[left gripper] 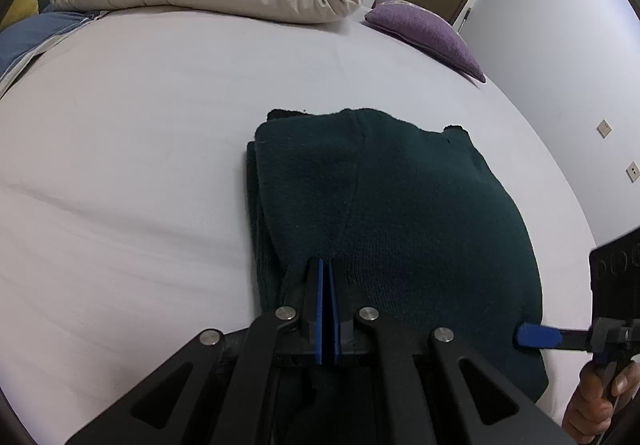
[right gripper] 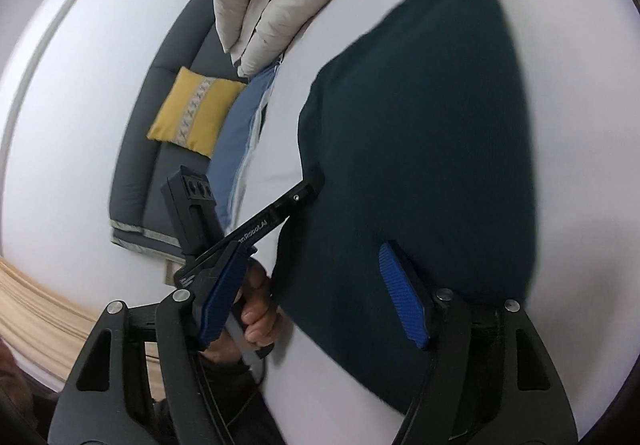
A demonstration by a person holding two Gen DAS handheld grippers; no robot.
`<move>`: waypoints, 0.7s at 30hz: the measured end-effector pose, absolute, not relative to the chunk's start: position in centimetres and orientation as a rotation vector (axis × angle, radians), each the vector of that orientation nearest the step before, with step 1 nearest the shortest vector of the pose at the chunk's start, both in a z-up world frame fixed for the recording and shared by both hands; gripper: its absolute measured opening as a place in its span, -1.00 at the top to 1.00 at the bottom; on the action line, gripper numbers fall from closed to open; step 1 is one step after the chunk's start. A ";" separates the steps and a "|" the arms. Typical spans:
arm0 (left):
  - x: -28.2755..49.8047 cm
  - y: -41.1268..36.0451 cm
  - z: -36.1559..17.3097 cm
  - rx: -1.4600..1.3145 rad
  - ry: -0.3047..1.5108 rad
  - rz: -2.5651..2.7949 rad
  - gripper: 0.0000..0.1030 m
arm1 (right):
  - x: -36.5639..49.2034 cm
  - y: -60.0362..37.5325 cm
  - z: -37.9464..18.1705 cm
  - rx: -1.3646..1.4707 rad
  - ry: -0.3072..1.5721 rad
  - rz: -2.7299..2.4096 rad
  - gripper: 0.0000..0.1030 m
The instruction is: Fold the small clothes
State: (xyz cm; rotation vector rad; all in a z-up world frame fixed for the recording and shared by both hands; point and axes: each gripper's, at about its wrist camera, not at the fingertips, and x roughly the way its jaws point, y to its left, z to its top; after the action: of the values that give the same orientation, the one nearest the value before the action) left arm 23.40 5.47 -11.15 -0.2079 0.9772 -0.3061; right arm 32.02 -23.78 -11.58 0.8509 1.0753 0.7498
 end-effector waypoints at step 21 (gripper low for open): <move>22.9 6.5 -7.2 -0.254 0.861 -0.369 0.59 | 27.5 -25.6 -8.7 0.829 0.959 0.717 -0.36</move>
State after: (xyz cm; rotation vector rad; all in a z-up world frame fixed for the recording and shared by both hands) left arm 22.94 6.53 -7.18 -0.2542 0.8606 -0.3689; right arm 27.52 -25.61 -8.66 0.8290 0.9588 0.7175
